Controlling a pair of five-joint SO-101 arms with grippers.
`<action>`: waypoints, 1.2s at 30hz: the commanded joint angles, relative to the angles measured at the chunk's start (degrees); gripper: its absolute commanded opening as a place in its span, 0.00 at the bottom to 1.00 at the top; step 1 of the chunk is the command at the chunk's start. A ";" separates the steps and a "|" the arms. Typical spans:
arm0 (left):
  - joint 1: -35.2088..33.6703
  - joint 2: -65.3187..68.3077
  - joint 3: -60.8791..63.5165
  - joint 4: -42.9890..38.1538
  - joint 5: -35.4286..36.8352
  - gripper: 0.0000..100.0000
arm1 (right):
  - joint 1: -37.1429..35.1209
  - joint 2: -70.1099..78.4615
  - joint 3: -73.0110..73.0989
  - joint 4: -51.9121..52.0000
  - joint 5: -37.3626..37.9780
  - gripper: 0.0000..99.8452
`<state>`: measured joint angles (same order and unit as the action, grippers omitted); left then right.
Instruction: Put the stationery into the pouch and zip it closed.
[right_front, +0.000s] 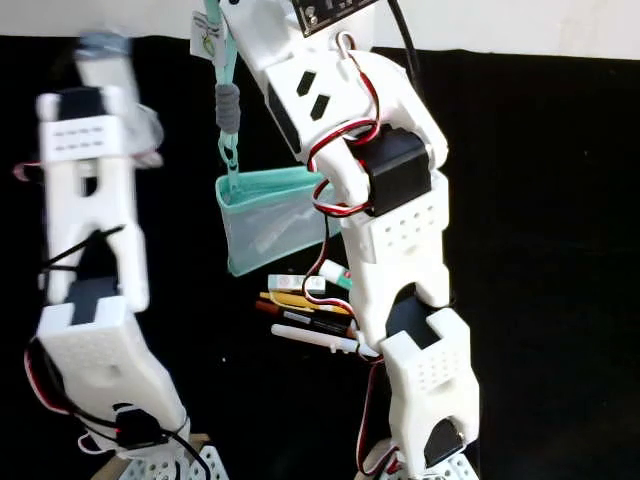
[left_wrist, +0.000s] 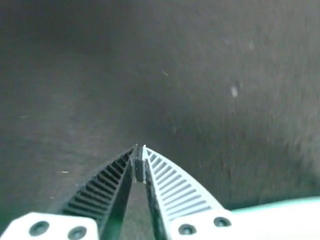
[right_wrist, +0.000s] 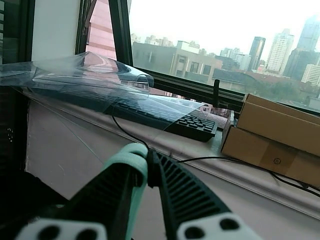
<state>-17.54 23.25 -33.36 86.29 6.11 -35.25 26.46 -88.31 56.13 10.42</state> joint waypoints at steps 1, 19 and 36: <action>-0.57 -1.27 -12.09 7.65 2.37 0.01 | -0.40 -0.31 -0.57 -1.89 -0.09 0.01; 5.93 -22.99 -8.57 14.95 2.46 0.18 | -0.40 -0.31 -0.57 -4.70 -0.26 0.01; 9.89 -44.35 8.31 14.95 2.55 0.29 | -0.40 -0.31 -0.57 -4.70 -0.26 0.01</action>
<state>-8.92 -18.51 -25.63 100.79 8.04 -35.25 26.46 -88.31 52.62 10.42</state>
